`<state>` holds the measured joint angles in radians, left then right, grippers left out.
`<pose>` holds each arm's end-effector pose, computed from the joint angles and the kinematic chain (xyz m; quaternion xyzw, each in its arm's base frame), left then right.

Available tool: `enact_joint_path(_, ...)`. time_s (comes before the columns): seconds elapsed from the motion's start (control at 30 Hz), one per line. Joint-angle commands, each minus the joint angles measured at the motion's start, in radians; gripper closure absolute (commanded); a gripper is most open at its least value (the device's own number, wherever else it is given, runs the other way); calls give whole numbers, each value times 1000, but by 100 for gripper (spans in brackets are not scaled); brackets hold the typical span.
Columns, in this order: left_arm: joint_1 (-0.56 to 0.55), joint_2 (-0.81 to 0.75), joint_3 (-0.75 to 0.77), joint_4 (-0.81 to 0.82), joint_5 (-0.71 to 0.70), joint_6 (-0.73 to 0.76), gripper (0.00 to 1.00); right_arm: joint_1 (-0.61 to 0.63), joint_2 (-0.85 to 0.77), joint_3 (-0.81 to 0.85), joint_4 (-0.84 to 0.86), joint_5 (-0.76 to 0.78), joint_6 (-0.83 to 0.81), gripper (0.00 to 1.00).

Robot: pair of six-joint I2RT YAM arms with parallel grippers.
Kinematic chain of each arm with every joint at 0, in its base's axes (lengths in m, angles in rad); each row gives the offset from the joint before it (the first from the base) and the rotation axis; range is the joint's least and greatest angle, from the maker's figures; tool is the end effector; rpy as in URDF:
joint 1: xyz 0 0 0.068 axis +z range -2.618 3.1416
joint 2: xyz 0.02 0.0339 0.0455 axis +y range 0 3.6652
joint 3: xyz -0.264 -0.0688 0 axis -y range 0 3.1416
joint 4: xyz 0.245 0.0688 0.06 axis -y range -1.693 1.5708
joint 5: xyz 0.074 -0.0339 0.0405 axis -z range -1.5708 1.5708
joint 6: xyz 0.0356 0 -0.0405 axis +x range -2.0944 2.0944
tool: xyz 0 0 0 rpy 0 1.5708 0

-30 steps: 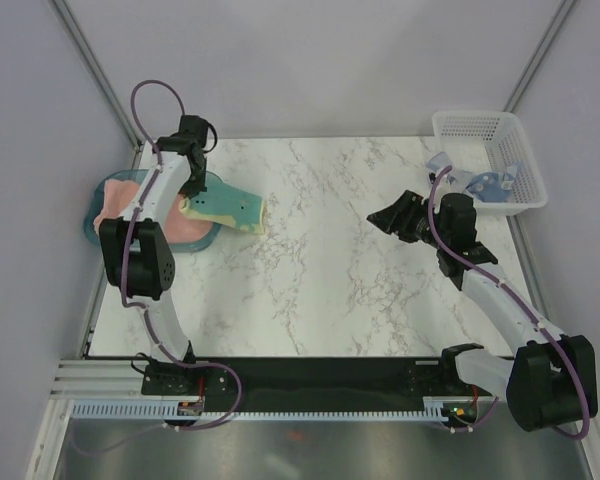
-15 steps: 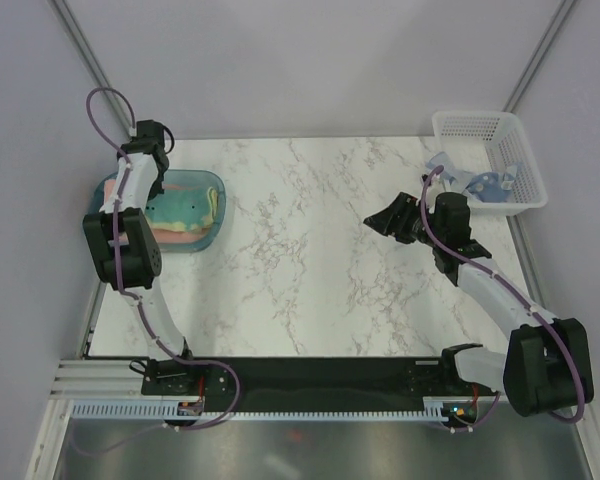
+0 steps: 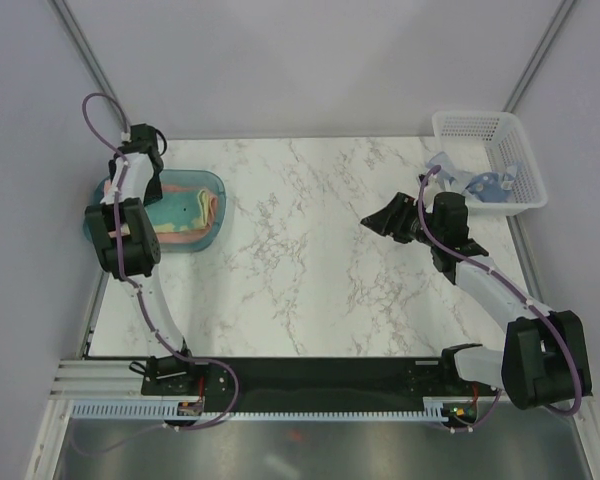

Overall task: Fold and stack the towels
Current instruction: Neatly place the folded towel into the bin, then grab crumpled towel

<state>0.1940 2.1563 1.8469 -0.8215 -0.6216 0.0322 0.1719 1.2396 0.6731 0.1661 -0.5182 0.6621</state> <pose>0.4487 0.1093 0.2229 -0.1416 0.9207 0.3200 0.1727 0.2627 0.0635 0.2414 0.0582 0.8160 0.4115 0.4017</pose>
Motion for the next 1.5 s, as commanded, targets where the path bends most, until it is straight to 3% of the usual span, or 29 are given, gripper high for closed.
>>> enact_joint_path(0.0,-7,-94,40,22,-38,-23,9,-2,-2,-1,49,0,-9,32)
enact_joint_path(0.03,-10,-113,32,21,-24,-58,1,-3,-3,-3,46,7,-10,31)
enact_joint_path(0.2,-54,-190,-3,19,-104,-94,0,-5,-29,17,-10,27,-25,28)
enact_joint_path(0.3,-68,-249,-23,15,-47,-152,0,-3,-65,45,-54,67,-32,27)
enact_joint_path(0.43,-137,-344,-67,13,173,-202,0,-3,-92,129,-157,125,-30,27)
enact_joint_path(0.5,-232,-380,-90,24,329,-235,0,-3,-106,170,-165,186,-21,27)
enact_joint_path(0.73,-608,-513,-208,140,584,-256,0,-3,-72,374,-362,441,-139,28)
enact_joint_path(0.87,-706,-648,-320,254,753,-276,0,-23,-16,524,-367,670,-223,29)
enact_joint_path(0.93,-714,-760,-427,351,886,-302,0,-57,76,600,-401,704,-255,29)
enact_joint_path(1.03,-714,-894,-567,455,1055,-331,0,-142,281,797,-550,686,-269,30)
enact_joint_path(1.07,-714,-921,-589,453,1059,-333,0,-165,331,900,-591,713,-277,30)
enact_joint_path(1.17,-711,-1006,-664,446,1060,-308,0,-239,472,1002,-680,754,-295,30)
enact_joint_path(1.3,-712,-1058,-715,423,1033,-276,0,-353,550,999,-706,556,-324,32)
enact_joint_path(1.47,-712,-1056,-727,420,1059,-270,0,-455,541,870,-666,437,-432,37)
